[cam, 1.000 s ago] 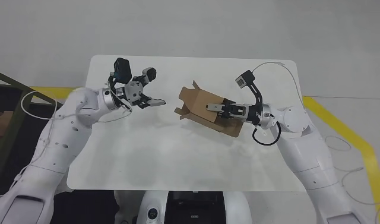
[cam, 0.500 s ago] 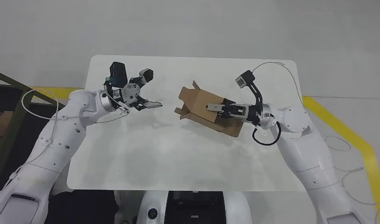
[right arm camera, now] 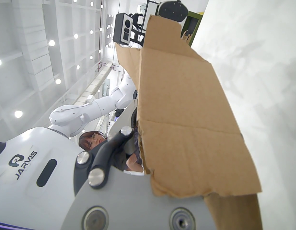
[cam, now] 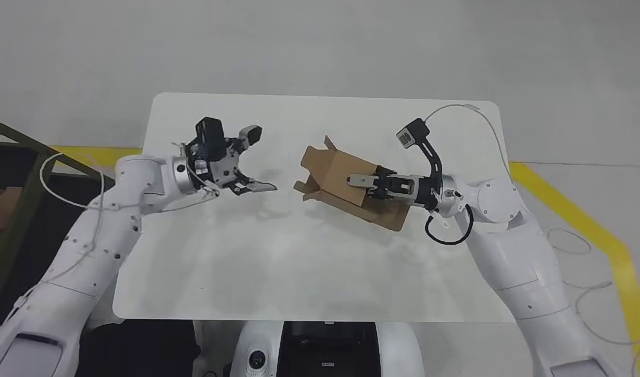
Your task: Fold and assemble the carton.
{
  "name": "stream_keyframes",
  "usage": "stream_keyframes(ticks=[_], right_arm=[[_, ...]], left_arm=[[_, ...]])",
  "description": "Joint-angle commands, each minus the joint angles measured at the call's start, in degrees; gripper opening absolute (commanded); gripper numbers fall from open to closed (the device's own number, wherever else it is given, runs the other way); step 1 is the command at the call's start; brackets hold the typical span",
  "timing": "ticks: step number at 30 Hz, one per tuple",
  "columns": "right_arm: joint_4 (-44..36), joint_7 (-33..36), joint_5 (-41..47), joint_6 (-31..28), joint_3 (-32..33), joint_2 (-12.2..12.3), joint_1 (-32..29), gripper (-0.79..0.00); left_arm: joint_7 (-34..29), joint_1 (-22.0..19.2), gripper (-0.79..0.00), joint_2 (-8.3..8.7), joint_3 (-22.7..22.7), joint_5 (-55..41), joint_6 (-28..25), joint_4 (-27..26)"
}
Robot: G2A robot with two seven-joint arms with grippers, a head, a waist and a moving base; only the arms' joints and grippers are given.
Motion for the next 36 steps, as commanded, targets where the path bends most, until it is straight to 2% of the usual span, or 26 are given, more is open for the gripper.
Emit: stream_keyframes(ticks=[1, 7, 12, 20, 25, 36], right_arm=[[0.0, 0.0, 0.0, 0.0, 0.0, 0.0, 0.0, -0.785], [0.0, 0.0, 0.0, 0.0, 0.0, 0.0, 0.0, -0.785], [0.0, 0.0, 0.0, 0.0, 0.0, 0.0, 0.0, -0.785], [-0.9, -1.3, -0.7, 0.3, -0.2, 0.0, -0.5, -0.785], [-1.9, -2.2, -1.5, 0.9, -0.2, 0.1, -1.0, -0.785], [-2.1, -2.1, -2.3, 0.7, -0.7, 0.3, -0.8, -0.785]], left_arm=[[2.4, 0.7, 0.0, 0.2, 0.5, 3.9, -1.0, -0.8], [11.5, 0.9, 0.0, 1.45, 6.2, 13.8, -1.0, -1.6], [17.0, -2.8, 0.0, 1.71, 12.3, 17.7, -1.0, 0.8], [23.4, -10.1, 0.0, 0.76, 22.9, 18.1, -1.0, 5.4], [24.4, -14.0, 0.0, -0.03, 27.9, 16.2, -1.0, 7.9], [24.4, -19.3, 0.0, -0.29, 35.1, 13.5, -1.0, 7.0]])
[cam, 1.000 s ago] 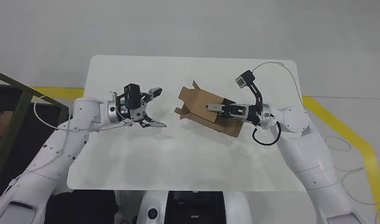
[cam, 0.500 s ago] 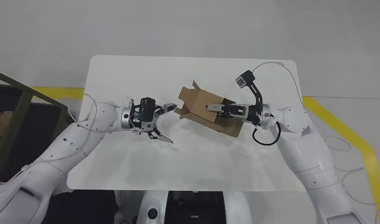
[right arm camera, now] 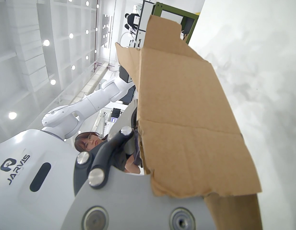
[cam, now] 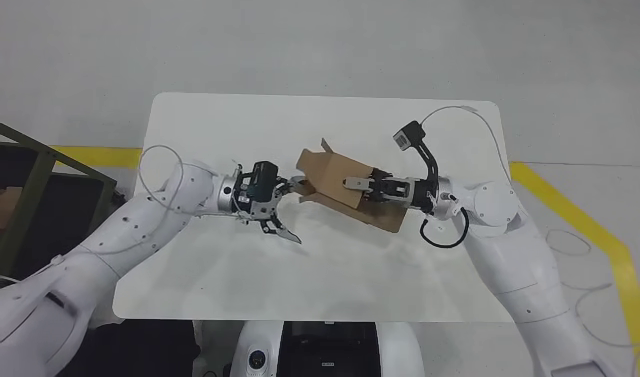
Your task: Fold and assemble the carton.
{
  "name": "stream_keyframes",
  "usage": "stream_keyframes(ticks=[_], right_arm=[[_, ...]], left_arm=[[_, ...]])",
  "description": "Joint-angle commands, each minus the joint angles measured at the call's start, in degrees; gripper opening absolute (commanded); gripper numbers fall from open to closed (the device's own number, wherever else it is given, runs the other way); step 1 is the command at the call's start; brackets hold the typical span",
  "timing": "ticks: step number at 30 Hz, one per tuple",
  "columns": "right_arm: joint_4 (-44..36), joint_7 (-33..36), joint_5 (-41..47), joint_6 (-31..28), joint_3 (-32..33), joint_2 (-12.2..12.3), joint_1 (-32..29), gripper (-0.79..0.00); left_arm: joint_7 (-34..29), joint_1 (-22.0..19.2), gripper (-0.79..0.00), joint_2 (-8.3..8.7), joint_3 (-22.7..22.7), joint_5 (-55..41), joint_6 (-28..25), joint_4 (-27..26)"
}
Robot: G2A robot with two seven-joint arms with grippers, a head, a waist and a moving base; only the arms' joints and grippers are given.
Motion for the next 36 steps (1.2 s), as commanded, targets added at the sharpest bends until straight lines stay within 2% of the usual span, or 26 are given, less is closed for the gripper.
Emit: stream_keyframes(ticks=[1, 15, 36], right_arm=[[0.0, 0.0, 0.0, 0.0, -0.1, 0.0, 0.0, -0.785], [0.3, 1.1, -0.7, -0.9, -1.6, 0.1, 0.5, -0.785], [0.9, 2.1, -0.1, -1.7, -2.6, 0.3, 1.0, -0.785]], left_arm=[[0.0, -0.7, 0.0, 0.06, 0.9, -0.5, 0.0, -0.4], [0.0, -3.9, 0.0, 0.5, 4.2, -1.7, 0.0, -2.2], [0.0, -5.9, 0.0, 1.23, 7.4, -6.0, 0.0, -3.5]])
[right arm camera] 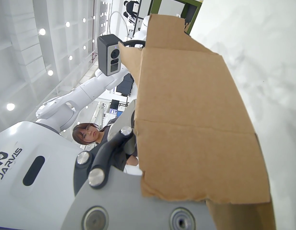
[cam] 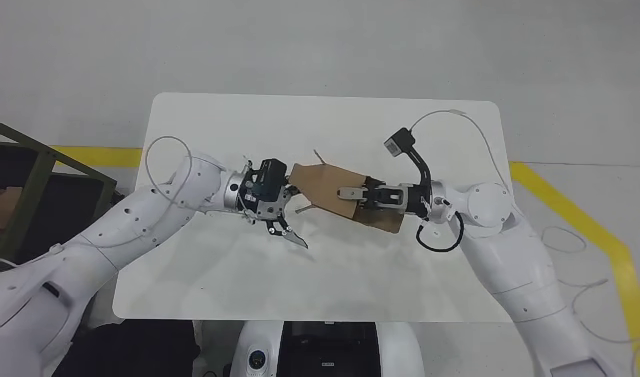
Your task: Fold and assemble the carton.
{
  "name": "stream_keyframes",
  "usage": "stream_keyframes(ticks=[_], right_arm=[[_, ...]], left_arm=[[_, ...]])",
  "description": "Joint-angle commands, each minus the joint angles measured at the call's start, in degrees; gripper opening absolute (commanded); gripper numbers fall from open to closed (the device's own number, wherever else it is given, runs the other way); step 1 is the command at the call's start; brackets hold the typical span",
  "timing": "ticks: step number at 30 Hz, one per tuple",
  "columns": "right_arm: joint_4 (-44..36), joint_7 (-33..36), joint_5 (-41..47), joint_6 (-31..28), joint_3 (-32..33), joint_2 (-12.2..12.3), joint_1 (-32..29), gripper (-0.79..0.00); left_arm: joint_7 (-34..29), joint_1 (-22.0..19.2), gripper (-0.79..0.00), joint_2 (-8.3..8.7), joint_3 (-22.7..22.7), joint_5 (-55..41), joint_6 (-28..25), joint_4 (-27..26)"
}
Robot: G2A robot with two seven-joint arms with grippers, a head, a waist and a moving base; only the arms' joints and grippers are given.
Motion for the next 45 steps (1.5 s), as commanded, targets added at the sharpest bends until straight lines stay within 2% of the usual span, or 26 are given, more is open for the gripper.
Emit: stream_keyframes(ticks=[1, 15, 17, 22, 26, 28, 36, 45], right_arm=[[0.1, 0.1, 0.1, -0.1, 0.0, 0.0, 0.0, -0.785], [0.2, 1.1, 1.2, -0.7, -0.2, 0.2, 0.0, -0.785], [0.2, 1.3, 1.4, -0.8, -0.3, 0.3, 0.0, -0.785], [0.1, 1.6, 1.6, -1.0, -0.3, 0.3, -0.1, -0.785], [0.1, 1.8, 1.7, -1.2, -0.4, 0.4, -0.1, -0.785], [0.1, 2.0, 1.8, -1.3, -0.4, 0.4, -0.1, -0.785], [0.2, 3.0, 2.5, -2.0, -0.4, 0.6, -0.2, -0.785], [0.5, 5.2, 3.6, -2.8, -0.1, 0.9, -0.5, -0.785]], left_arm=[[0.0, -0.4, 0.0, 0.19, 0.7, -1.0, 0.0, 0.0], [0.0, -2.7, 0.0, 1.01, 3.8, -6.0, 0.0, 0.7], [0.0, -3.0, -0.058, 1.12, 4.4, -6.6, 0.0, 0.6], [0.0, -4.0, -0.117, 1.38, 5.7, -7.6, 0.0, 0.7], [0.0, -4.6, -0.222, 1.52, 6.5, -8.1, 0.0, 0.8], [0.0, -4.9, -0.246, 1.57, 6.9, -8.3, 0.0, 0.8], [0.0, -5.6, -0.206, 1.92, 8.2, -8.9, 0.0, 0.7], [0.0, -6.3, -0.252, 2.79, 9.6, -10.1, 0.0, -0.1]])
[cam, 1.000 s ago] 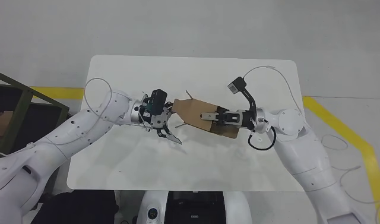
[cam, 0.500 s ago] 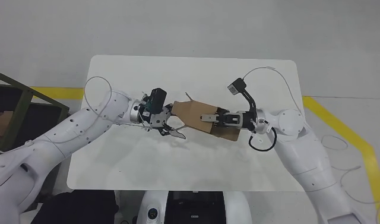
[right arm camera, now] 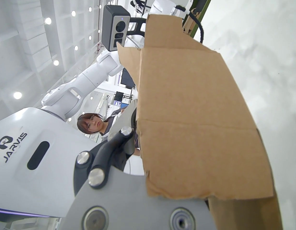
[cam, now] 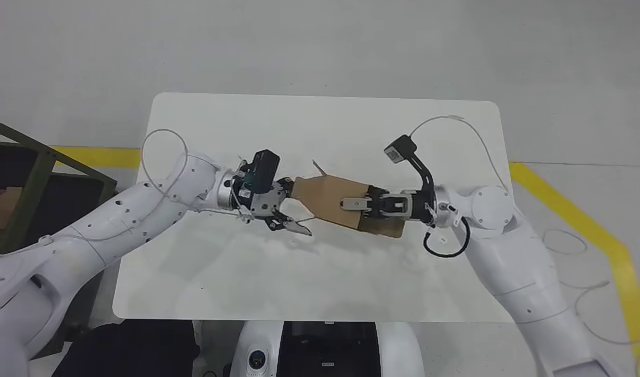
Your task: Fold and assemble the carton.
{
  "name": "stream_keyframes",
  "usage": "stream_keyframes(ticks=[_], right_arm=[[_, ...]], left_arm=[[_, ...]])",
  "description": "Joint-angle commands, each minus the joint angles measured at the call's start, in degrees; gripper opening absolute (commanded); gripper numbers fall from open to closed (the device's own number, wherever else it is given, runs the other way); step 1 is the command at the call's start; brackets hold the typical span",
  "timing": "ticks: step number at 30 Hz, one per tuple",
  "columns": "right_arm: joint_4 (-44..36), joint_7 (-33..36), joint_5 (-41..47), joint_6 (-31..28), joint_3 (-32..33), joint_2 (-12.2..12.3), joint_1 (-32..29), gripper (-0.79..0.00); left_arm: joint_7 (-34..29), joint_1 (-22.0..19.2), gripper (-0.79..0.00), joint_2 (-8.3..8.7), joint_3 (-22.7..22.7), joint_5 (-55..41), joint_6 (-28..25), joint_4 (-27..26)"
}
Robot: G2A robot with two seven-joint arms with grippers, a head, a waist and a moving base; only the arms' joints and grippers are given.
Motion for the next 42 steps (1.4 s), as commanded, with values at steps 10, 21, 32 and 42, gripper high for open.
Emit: stream_keyframes(ticks=[10, 21, 32, 42], right_arm=[[0.1, 2.6, 2.3, -1.5, -0.2, 0.2, -0.1, -0.785], [0.8, 5.6, 3.9, -2.6, -0.9, 0.3, 0.5, -0.785], [0.1, 6.1, 3.3, -2.9, -1.5, 0.4, 0.9, -0.785], [-0.3, 6.1, 3.2, -2.9, -1.7, 0.6, 0.9, -0.785]], left_arm=[[0.0, -1.5, -0.422, 1.05, 2.6, -1.8, 0.0, -1.5], [0.0, -2.9, -0.431, 1.66, 4.2, -2.8, 0.0, -2.6], [0.0, -2.8, -0.443, 2.02, 4.2, -4.4, 0.0, -2.6], [0.0, -2.9, -0.514, 1.46, 4.2, -4.8, 0.0, -1.2]])
